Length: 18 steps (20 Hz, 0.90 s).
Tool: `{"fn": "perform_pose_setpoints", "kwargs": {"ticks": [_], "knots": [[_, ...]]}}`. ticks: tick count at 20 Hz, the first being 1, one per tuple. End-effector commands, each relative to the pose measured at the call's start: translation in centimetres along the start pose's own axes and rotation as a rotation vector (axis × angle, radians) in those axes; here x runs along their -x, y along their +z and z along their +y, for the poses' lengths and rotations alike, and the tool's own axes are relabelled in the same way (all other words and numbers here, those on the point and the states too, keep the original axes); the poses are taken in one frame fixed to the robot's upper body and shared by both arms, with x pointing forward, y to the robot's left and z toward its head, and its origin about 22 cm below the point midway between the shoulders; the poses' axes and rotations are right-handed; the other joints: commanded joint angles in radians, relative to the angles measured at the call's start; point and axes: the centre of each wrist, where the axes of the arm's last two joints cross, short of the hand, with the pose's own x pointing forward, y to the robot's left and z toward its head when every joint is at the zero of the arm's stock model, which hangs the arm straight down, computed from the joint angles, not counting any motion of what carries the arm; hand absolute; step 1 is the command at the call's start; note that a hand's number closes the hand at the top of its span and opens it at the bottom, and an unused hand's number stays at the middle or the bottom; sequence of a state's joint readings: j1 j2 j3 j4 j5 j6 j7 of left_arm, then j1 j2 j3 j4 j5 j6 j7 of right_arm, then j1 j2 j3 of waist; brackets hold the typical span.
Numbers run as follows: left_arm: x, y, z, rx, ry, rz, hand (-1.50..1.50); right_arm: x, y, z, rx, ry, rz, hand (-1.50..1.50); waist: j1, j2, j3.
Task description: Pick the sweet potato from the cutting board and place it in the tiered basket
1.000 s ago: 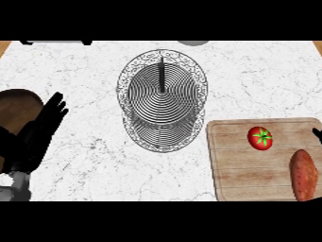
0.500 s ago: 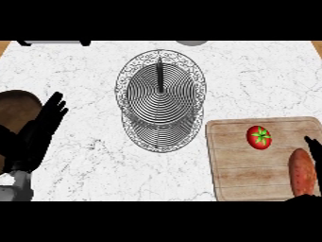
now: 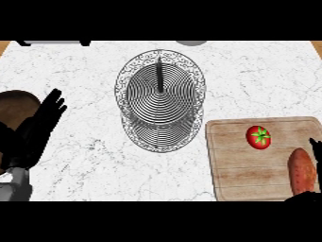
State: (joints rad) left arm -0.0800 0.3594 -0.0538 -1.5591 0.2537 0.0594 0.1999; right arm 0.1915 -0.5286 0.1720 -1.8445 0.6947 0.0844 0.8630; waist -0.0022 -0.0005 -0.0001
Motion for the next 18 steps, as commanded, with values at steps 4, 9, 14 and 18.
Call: {"fn": "perform_pose_setpoints", "kwargs": {"ticks": [4, 9, 14, 18], "knots": [[-0.3, -0.2, -0.8, -0.002, 0.014, -0.014, 0.0, 1.3, 0.0, 1.1, -0.182, 0.014, -0.007, 1.5, -0.002, 0.0, 0.0], [-0.2, 0.5, -0.6, 0.003, -0.002, 0.009, 0.0, 0.2, -1.1, 1.7, -0.136, 0.163, -0.059, 1.5, 0.004, 0.0, 0.0], [-0.5, 0.1, -0.2, 0.005, -0.006, 0.004, 0.0, 1.7, -2.3, 2.7, -0.055, 0.173, -0.071, 1.5, 0.002, 0.0, 0.001], [0.2, 0.6, 0.5, -0.004, -0.004, -0.001, 0.0, -0.1, -0.6, 0.8, 0.066, 0.223, -0.267, 1.5, 0.002, -0.001, 0.0]]}}
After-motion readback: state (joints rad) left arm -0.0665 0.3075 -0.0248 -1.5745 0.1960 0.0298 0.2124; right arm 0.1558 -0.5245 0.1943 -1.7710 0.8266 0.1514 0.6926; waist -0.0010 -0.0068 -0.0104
